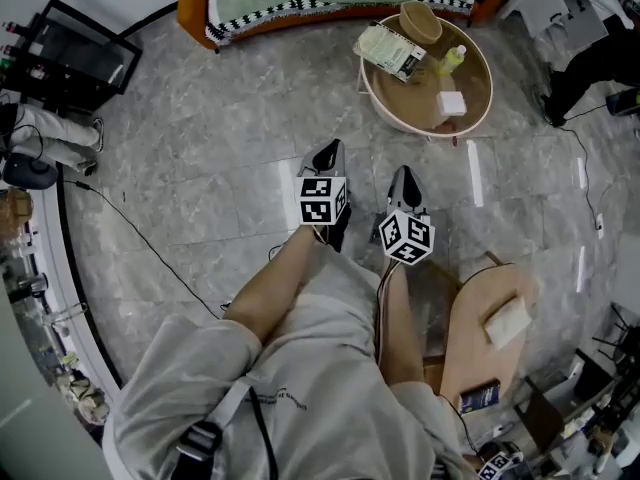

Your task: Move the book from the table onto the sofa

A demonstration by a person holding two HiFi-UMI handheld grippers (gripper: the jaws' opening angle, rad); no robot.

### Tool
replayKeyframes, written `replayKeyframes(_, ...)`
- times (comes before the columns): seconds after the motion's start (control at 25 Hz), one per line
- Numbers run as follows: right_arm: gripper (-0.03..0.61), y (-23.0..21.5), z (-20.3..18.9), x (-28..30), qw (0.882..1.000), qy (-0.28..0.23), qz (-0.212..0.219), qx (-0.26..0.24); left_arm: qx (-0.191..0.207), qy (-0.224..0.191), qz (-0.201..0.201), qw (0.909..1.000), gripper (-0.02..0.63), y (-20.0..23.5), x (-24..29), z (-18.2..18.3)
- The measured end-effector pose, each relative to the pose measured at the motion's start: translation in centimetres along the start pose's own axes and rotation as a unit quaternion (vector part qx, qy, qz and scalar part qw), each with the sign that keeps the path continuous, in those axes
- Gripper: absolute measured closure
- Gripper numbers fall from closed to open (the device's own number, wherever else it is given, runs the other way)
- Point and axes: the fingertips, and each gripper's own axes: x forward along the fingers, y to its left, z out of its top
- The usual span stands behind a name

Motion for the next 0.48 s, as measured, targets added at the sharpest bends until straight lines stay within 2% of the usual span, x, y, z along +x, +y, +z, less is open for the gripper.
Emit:
replayKeyframes(0.16,0.572,-0.3,1.1,1.5,1.0,0.004,0.001,-0.009,-0.005,0.01,0.013,0.9999,0.604,0.4,1.7,0.2)
replayKeyframes(0.32,0.572,-1.6,1.6,3.6,1.0,0.012,-0.017,-0.018,-0.004,0.005,0.013,0.9999,0.604,0.7,3.8,1.5)
replayKeyframes(0.48,0.572,-1.5,2.8,5.9,0.999,0.007,-0.013,-0.03,-0.022,-0.002,0.027,0.9994,0.604,2.5,6.0,3.0)
